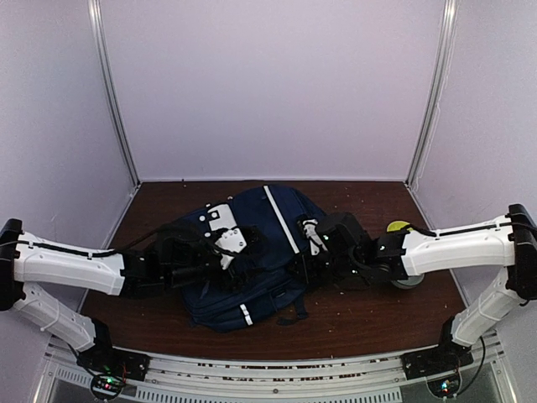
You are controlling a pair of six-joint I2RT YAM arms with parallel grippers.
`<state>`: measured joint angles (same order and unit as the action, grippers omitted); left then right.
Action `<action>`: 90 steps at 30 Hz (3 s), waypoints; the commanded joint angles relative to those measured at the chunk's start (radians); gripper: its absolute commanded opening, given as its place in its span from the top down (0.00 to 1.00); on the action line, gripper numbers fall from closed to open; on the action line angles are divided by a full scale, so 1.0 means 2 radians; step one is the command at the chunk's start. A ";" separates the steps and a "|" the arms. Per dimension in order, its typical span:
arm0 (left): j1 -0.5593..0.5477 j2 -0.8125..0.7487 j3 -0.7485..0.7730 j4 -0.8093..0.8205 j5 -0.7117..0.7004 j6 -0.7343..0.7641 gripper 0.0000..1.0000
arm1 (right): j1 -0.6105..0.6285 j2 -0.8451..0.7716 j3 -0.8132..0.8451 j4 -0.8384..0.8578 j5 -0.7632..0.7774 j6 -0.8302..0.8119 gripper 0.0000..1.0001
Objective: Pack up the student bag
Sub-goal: Hold the student bag at the center of the board, then grab the upper front pocket of the student bag, then zip the upper front pocket of the student bag.
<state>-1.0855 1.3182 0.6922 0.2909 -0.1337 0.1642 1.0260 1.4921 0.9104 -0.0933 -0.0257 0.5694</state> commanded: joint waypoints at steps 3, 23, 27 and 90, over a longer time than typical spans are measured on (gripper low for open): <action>0.002 0.022 0.007 0.044 0.006 0.042 0.29 | 0.002 0.037 0.039 0.013 -0.010 0.003 0.73; -0.001 0.108 0.063 0.001 0.080 0.158 0.34 | -0.006 -0.014 0.025 -0.060 -0.013 -0.029 1.00; -0.001 0.125 0.066 0.020 -0.014 0.159 0.39 | -0.009 -0.012 0.025 -0.055 -0.034 -0.033 1.00; -0.078 0.006 -0.036 -0.063 0.011 0.092 1.00 | -0.188 0.022 0.116 -0.200 -0.034 -0.183 1.00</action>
<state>-1.1801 1.4158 0.6907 0.2985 -0.1711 0.4782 0.7437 1.5082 1.1347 -0.5003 -0.2909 0.2028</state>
